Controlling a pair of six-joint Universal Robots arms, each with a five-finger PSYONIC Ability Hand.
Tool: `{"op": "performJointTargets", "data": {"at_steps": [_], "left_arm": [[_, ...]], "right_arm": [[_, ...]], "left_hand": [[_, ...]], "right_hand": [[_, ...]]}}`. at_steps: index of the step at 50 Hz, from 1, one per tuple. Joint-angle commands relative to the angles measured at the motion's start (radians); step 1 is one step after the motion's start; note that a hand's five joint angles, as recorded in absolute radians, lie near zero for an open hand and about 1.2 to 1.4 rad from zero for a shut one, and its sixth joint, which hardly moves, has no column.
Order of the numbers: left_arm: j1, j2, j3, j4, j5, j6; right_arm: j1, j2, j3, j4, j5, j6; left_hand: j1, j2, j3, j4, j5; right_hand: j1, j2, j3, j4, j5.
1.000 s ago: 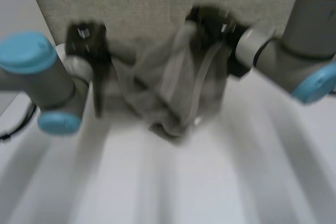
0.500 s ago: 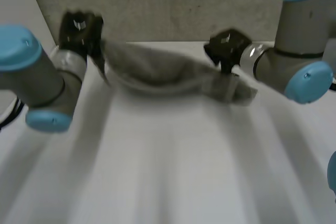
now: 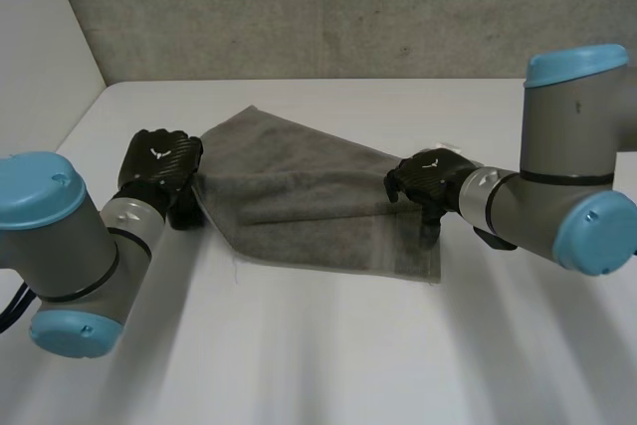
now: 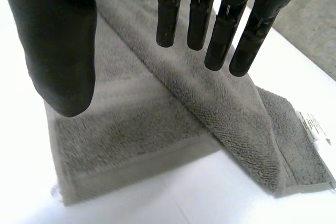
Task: Fold the towel.
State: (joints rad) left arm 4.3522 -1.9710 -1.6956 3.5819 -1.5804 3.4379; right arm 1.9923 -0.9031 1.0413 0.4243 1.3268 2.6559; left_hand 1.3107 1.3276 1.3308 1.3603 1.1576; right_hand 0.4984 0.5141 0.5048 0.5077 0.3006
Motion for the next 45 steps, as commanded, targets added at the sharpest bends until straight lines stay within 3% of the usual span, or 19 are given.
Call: {"op": "performJointTargets", "data": {"at_steps": [1,6,14,25,45], "left_arm": [[0.001,0.018,-0.021,-0.002,-0.001,0.003],[0.015,0.026,-0.041,0.0,-0.003,0.0],[0.032,0.029,-0.05,0.0,-0.004,-0.009],[0.037,0.029,-0.073,0.037,-0.006,-0.011],[0.035,0.027,-0.108,0.106,-0.006,-0.011]], "right_arm": [[0.005,-0.109,0.195,-0.134,-0.011,0.091],[0.013,-0.137,0.359,-0.255,-0.009,0.094],[0.0,-0.117,0.451,-0.367,-0.008,0.09],[-0.013,-0.071,0.473,-0.479,-0.003,0.087],[-0.02,-0.008,0.453,-0.53,0.003,0.045]], "left_hand": [[0.086,0.069,0.065,0.036,0.064],[0.086,0.069,0.065,0.036,0.064],[0.086,0.069,0.065,0.036,0.064],[0.086,0.069,0.065,0.036,0.064],[0.086,0.069,0.065,0.036,0.064]], "right_hand": [[-0.067,-0.083,-0.073,-0.076,-0.044],[-0.07,-0.086,-0.076,-0.079,-0.047],[-0.032,-0.047,-0.038,-0.041,-0.009],[0.015,0.0,0.009,0.006,0.038],[0.165,0.149,0.159,0.156,0.188]]}}
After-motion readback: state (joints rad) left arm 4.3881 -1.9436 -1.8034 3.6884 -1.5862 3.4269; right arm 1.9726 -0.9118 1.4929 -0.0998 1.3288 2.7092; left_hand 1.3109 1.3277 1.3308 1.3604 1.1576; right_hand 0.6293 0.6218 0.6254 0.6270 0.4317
